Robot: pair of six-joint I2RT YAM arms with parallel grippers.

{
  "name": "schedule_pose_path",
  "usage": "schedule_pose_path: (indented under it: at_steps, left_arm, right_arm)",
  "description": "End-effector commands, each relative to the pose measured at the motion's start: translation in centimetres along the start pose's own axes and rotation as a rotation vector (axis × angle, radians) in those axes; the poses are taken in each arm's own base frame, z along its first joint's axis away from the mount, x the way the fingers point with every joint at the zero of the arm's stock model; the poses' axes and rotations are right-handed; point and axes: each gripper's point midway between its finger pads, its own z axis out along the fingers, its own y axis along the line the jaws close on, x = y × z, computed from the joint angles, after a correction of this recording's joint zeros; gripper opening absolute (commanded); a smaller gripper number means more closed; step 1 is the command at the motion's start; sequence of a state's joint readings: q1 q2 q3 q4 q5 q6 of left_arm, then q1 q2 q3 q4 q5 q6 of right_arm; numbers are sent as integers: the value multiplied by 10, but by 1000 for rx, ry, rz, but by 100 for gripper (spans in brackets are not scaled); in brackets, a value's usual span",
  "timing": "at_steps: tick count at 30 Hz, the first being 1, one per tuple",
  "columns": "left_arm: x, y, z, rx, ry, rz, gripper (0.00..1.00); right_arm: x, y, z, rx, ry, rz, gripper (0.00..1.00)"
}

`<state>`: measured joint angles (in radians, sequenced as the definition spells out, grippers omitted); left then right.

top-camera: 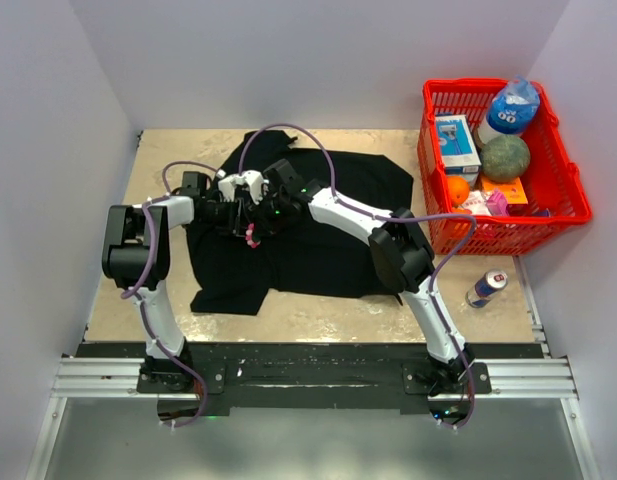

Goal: Remove the brooch from the garment
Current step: Remove the brooch from the clothes.

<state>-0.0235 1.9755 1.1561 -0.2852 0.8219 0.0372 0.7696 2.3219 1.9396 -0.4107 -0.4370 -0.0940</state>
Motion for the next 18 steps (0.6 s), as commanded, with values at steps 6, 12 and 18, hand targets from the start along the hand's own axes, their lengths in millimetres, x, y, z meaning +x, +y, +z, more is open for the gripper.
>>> schedule_pose_path:
  at_steps: [6, 12, 18]
  left_arm:
    - [-1, 18, -27, -207, 51, -77, 38]
    - [-21, 0, -53, -230, -14, -23, 44]
    - [-17, -23, -64, -96, -16, -49, 49]
  right_arm:
    - [-10, 2, 16, 1, -47, -1, 20]
    - [-6, -3, 21, 18, -37, 0, 20]
    - [-6, -6, 27, 22, -40, 14, 20]
